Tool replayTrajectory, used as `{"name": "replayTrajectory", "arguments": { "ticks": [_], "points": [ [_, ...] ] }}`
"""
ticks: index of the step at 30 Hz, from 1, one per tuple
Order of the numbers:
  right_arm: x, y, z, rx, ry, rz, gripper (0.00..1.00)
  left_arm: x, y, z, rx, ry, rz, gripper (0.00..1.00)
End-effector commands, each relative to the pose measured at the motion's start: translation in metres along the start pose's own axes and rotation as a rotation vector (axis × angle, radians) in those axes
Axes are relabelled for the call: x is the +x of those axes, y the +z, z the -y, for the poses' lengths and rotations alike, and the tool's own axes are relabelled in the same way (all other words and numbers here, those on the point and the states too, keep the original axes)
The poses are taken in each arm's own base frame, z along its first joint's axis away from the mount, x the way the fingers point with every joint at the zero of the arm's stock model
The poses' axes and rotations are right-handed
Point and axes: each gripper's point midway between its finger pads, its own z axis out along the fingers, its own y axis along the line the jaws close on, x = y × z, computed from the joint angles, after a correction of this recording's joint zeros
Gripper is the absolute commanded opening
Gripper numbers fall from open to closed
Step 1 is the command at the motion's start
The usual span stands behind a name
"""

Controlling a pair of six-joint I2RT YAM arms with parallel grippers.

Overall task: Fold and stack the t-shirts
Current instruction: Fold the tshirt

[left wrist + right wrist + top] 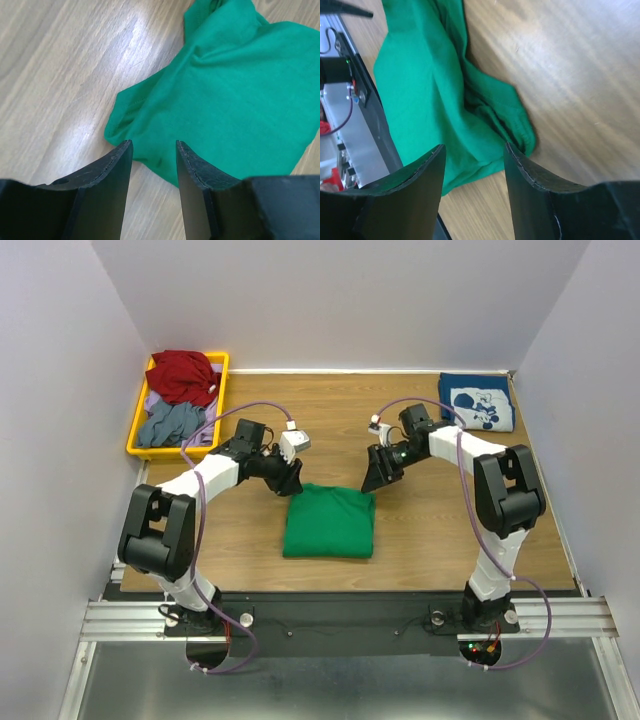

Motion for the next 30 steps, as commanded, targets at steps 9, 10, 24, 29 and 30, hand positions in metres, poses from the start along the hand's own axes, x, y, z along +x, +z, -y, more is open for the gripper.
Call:
{"name": "replayTrajectory", "arguments": {
  "ticks": [9, 10, 24, 29, 30],
  "points": [
    [0.021, 0.007, 0.005, 0.054, 0.011, -0.046, 0.55, 0.000, 0.013, -0.014, -0.012, -0.085, 0.019, 0.49],
    [0.022, 0.007, 0.006, 0.060, 0.014, -0.049, 0.55, 0.001, 0.014, -0.015, -0.014, -0.086, 0.020, 0.49],
    [0.023, 0.016, -0.007, -0.014, 0.043, -0.062, 0.26, -0.011, 0.005, -0.011, -0.005, -0.012, 0.041, 0.48],
    [0.020, 0.012, -0.004, 0.032, 0.025, -0.056, 0.07, -0.045, -0.036, 0.040, 0.051, 0.314, 0.143, 0.48],
    [0.019, 0.011, -0.004, 0.037, 0.022, -0.051, 0.00, -0.044, -0.030, 0.057, 0.069, 0.411, 0.113, 0.48]
  ]
}}
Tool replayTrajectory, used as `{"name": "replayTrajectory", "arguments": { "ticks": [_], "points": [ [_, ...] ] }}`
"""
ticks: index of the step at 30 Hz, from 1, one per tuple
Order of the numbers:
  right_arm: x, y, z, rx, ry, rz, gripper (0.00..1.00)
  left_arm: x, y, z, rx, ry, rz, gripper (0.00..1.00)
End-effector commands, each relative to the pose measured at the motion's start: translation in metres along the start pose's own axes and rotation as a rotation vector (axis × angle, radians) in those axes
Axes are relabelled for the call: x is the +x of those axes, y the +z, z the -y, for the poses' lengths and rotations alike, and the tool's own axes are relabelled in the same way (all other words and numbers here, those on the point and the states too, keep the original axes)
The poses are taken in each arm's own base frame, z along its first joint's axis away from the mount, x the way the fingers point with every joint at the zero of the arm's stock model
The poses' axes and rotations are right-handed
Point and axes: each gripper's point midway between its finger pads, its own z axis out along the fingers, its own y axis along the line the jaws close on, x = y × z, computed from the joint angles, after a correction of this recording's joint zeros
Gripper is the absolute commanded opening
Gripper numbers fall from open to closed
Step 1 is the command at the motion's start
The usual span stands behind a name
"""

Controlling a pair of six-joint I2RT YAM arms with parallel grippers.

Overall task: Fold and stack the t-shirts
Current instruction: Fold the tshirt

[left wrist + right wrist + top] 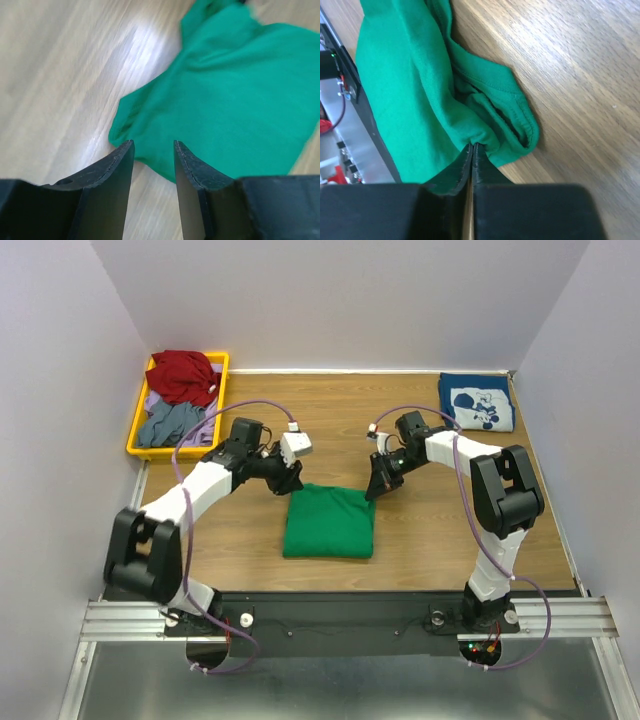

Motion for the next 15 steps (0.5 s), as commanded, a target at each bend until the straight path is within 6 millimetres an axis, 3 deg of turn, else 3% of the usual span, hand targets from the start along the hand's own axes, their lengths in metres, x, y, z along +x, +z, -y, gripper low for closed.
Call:
{"name": "replayTrajectory", "arguments": {
  "ticks": [1, 3, 4, 7, 12, 15],
  "points": [
    [-0.007, -0.003, -0.007, 0.006, -0.028, 0.017, 0.01, -0.039, -0.019, 0.061, 0.080, 0.382, 0.061, 0.48],
    [-0.009, -0.004, -0.006, 0.018, -0.029, 0.022, 0.01, -0.031, -0.012, 0.087, 0.126, 0.463, 0.028, 0.48],
    [-0.009, -0.005, -0.006, 0.021, -0.022, 0.024, 0.01, -0.027, 0.000, 0.109, 0.161, 0.521, 0.015, 0.48],
    [-0.011, -0.005, -0.004, 0.030, -0.018, 0.025, 0.01, -0.028, 0.026, 0.141, 0.191, 0.616, 0.015, 0.48],
    [-0.013, -0.008, -0.004, 0.051, -0.022, 0.033, 0.01, -0.027, 0.060, 0.170, 0.221, 0.703, 0.003, 0.48],
    [-0.014, -0.011, -0.003, 0.073, -0.026, 0.038, 0.01, -0.003, 0.080, 0.179, 0.255, 0.730, -0.056, 0.48]
  ]
}}
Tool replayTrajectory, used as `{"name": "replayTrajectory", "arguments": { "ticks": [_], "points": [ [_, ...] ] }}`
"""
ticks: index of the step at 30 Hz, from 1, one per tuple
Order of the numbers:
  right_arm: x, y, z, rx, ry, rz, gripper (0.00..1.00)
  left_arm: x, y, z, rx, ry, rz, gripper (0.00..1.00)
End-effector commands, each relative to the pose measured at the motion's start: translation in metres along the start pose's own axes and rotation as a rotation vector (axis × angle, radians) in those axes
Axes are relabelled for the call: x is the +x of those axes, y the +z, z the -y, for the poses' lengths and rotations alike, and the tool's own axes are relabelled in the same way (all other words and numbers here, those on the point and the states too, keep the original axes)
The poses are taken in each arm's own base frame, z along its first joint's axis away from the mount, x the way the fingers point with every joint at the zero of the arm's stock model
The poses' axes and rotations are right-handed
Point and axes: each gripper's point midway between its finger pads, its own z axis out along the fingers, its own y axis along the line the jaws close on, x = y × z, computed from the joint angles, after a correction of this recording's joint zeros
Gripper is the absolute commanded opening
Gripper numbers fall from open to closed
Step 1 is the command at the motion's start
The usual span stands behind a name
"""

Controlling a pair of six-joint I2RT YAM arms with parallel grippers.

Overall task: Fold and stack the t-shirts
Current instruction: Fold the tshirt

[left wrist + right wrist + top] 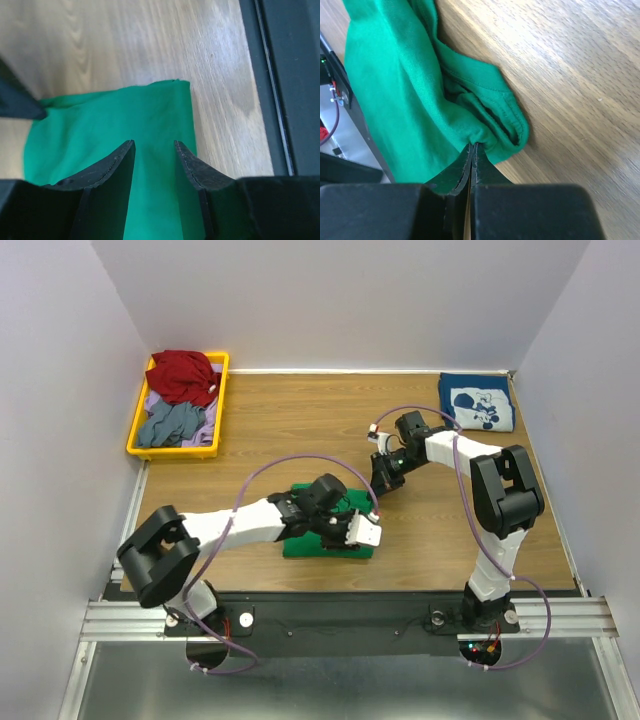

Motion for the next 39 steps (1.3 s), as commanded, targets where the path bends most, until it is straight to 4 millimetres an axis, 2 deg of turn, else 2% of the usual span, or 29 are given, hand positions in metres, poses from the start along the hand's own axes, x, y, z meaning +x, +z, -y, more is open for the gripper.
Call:
{"name": "replayTrajectory", "arguments": {
  "ticks": [1, 2, 3, 10, 15, 19, 22, 24, 25, 27, 29, 31, 32, 34, 35, 36, 38, 39],
  "points": [
    [-0.016, -0.011, -0.010, 0.032, -0.048, 0.045, 0.01, 0.010, 0.020, -0.002, -0.027, 0.066, -0.041, 0.47],
    [-0.017, -0.014, -0.010, 0.047, -0.053, 0.052, 0.01, 0.023, 0.027, 0.004, -0.002, 0.052, -0.066, 0.45],
    [-0.020, -0.017, -0.009, 0.057, -0.059, 0.060, 0.01, 0.025, 0.030, 0.007, 0.003, 0.059, -0.089, 0.43],
    [-0.048, -0.025, 0.002, 0.139, -0.098, 0.102, 0.00, 0.033, 0.033, 0.015, 0.064, 0.056, -0.120, 0.42],
    [-0.055, -0.027, 0.008, 0.167, -0.104, 0.105, 0.01, 0.042, 0.036, 0.024, 0.119, 0.032, -0.154, 0.37],
    [-0.058, -0.028, 0.020, 0.212, -0.115, 0.097, 0.01, 0.041, 0.038, 0.024, 0.129, 0.023, -0.154, 0.39],
    [-0.046, -0.021, 0.033, 0.236, -0.121, 0.054, 0.01, 0.024, 0.029, 0.016, 0.118, -0.016, -0.086, 0.43],
    [-0.039, -0.014, 0.043, 0.247, -0.126, 0.024, 0.01, -0.003, 0.013, 0.000, 0.075, -0.031, -0.009, 0.46],
    [-0.037, -0.011, 0.047, 0.248, -0.129, 0.015, 0.01, -0.020, -0.005, -0.013, 0.045, -0.076, 0.051, 0.48],
    [-0.039, -0.011, 0.053, 0.268, -0.148, 0.010, 0.01, -0.031, -0.024, -0.027, 0.017, -0.148, 0.103, 0.49],
    [-0.047, -0.012, 0.060, 0.299, -0.179, 0.015, 0.01, -0.030, -0.055, -0.050, -0.036, -0.276, 0.160, 0.49],
    [-0.057, -0.015, 0.063, 0.324, -0.203, 0.029, 0.01, -0.020, -0.072, -0.064, -0.090, -0.351, 0.175, 0.49],
    [-0.069, -0.018, 0.063, 0.336, -0.222, 0.050, 0.02, -0.005, -0.089, -0.079, -0.162, -0.413, 0.180, 0.50],
    [-0.082, -0.025, 0.060, 0.356, -0.234, 0.078, 0.13, 0.012, -0.104, -0.093, -0.238, -0.481, 0.186, 0.50],
    [-0.090, -0.030, 0.057, 0.364, -0.237, 0.101, 0.21, 0.030, -0.116, -0.104, -0.305, -0.555, 0.191, 0.51],
    [-0.096, -0.037, 0.050, 0.369, -0.247, 0.123, 0.39, 0.039, -0.123, -0.110, -0.338, -0.598, 0.196, 0.51],
    [-0.105, -0.048, 0.039, 0.372, -0.257, 0.161, 0.49, 0.059, -0.130, -0.122, -0.388, -0.700, 0.189, 0.51],
    [-0.111, -0.058, 0.027, 0.369, -0.261, 0.197, 0.56, 0.071, -0.139, -0.128, -0.415, -0.784, 0.201, 0.51]
  ]
}}
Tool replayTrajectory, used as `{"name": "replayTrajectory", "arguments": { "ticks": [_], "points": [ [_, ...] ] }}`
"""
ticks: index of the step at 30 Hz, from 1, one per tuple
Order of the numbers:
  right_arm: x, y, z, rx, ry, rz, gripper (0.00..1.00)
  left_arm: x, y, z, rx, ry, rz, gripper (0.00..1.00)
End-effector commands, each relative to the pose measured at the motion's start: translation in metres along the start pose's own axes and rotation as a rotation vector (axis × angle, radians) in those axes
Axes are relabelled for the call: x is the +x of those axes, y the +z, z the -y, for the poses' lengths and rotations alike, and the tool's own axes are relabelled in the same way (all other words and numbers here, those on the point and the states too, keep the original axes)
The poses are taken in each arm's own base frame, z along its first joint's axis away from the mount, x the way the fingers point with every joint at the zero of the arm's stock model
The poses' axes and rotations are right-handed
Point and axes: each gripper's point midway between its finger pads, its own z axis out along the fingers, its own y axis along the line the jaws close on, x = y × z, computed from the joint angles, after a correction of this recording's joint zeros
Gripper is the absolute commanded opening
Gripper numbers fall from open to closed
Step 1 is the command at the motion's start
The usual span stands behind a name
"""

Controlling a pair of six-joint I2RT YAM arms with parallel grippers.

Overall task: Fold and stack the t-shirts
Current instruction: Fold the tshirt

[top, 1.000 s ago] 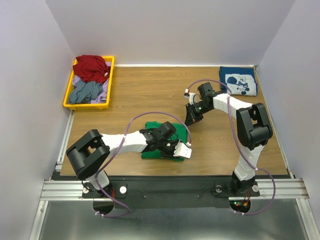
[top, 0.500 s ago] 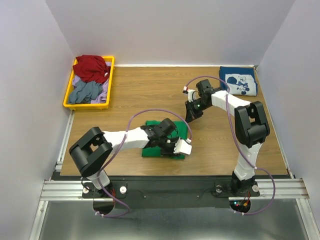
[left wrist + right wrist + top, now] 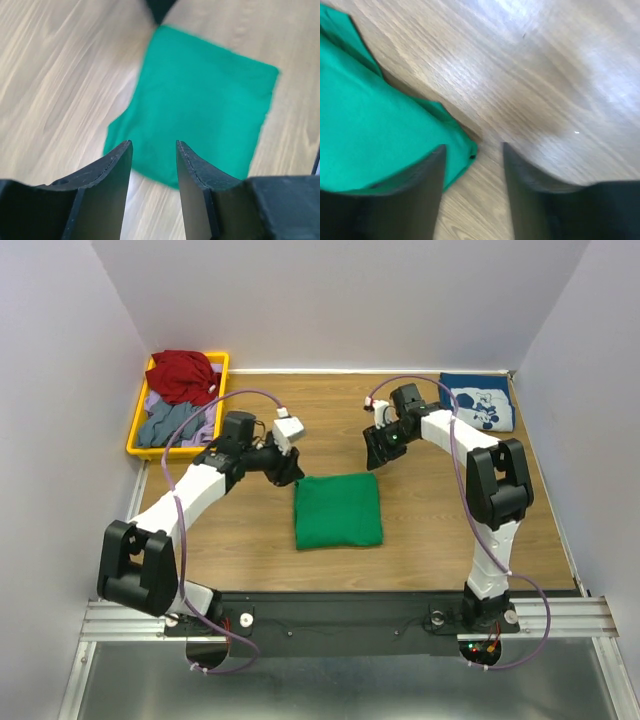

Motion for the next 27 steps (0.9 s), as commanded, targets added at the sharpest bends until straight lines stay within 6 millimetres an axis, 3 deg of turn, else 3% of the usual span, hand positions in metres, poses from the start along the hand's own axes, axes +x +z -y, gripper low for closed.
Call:
{"name": "replayTrajectory", "arguments": {
  "ticks": [1, 4, 6, 12, 15, 18, 25, 27],
  "points": [
    [-0.043, -0.040, -0.010, 0.045, -0.037, 0.140, 0.59, 0.020, -0.007, -0.026, -0.062, -0.281, 0.006, 0.51],
    [-0.051, -0.056, -0.032, 0.000, -0.016, 0.182, 0.59, 0.031, -0.001, -0.035, -0.083, -0.389, -0.007, 0.51],
    [-0.050, -0.062, -0.057, -0.076, -0.010, 0.193, 0.50, 0.035, 0.004, -0.037, -0.088, -0.447, -0.003, 0.51],
    [0.000, -0.033, -0.135, -0.268, -0.030, 0.065, 0.36, 0.053, 0.019, -0.052, -0.135, -0.542, -0.023, 0.50],
    [0.031, -0.016, -0.151, -0.307, -0.051, 0.002, 0.36, 0.055, 0.027, -0.053, -0.112, -0.606, -0.029, 0.49],
    [0.052, -0.004, -0.151, -0.322, -0.041, -0.047, 0.35, 0.058, 0.033, -0.051, -0.096, -0.653, -0.033, 0.48],
    [0.075, 0.013, -0.141, -0.318, -0.029, -0.104, 0.34, 0.069, 0.042, -0.052, -0.085, -0.699, -0.050, 0.39],
    [0.080, 0.016, -0.138, -0.311, -0.030, -0.116, 0.33, 0.065, 0.044, -0.055, -0.085, -0.700, -0.037, 0.30]
  ]
}}
